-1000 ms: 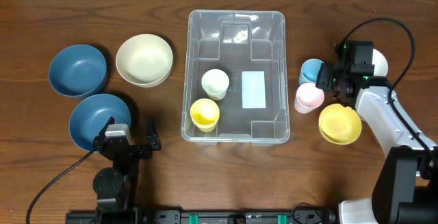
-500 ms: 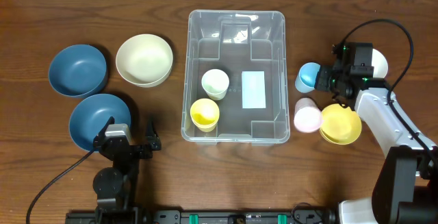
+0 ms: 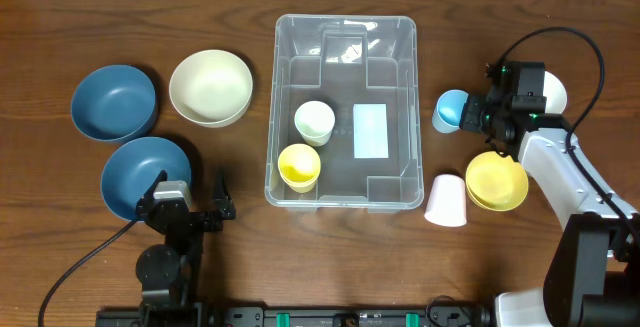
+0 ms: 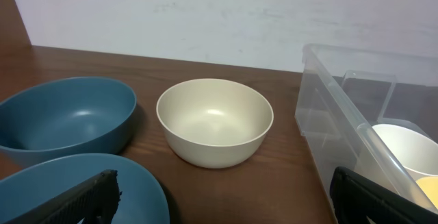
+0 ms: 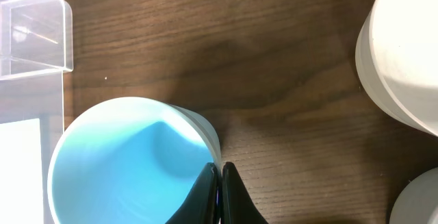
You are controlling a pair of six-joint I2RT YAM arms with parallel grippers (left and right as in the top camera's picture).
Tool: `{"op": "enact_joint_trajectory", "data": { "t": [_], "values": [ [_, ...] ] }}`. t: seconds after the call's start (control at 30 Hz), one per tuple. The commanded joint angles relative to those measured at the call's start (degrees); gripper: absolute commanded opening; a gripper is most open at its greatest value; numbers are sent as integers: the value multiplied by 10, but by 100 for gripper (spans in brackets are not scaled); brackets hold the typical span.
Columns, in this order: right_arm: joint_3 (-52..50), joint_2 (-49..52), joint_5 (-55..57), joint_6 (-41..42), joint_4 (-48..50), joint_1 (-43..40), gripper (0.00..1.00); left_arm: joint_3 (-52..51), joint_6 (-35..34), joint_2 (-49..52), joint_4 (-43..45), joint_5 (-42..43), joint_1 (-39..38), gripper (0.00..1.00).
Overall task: Pack container
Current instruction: 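Grasp the light-blue cup rim with the right gripper and lift, then carry the light-blue cup left and set it in the bin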
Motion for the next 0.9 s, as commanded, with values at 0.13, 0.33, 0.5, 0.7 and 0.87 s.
{"op": "enact_joint_trajectory", "data": {
  "t": [0.13,0.33,0.5,0.7,0.87],
  "values": [
    [0,1,-3,0,7,-2,1,-16,8,0,-7,6,-2,98],
    [57,-43,-26,-42,-18,12,1,-16,8,0,-7,6,-2,98],
    [139,-96,-17,-79,-69,38,1,-16,8,0,-7,6,-2,98],
    [212,-134,7,-104,-131,100,1,-16,8,0,-7,6,-2,98],
    [215,-142,6,-108,-135,174,1,-16,8,0,-7,6,-2,98]
  ]
}}
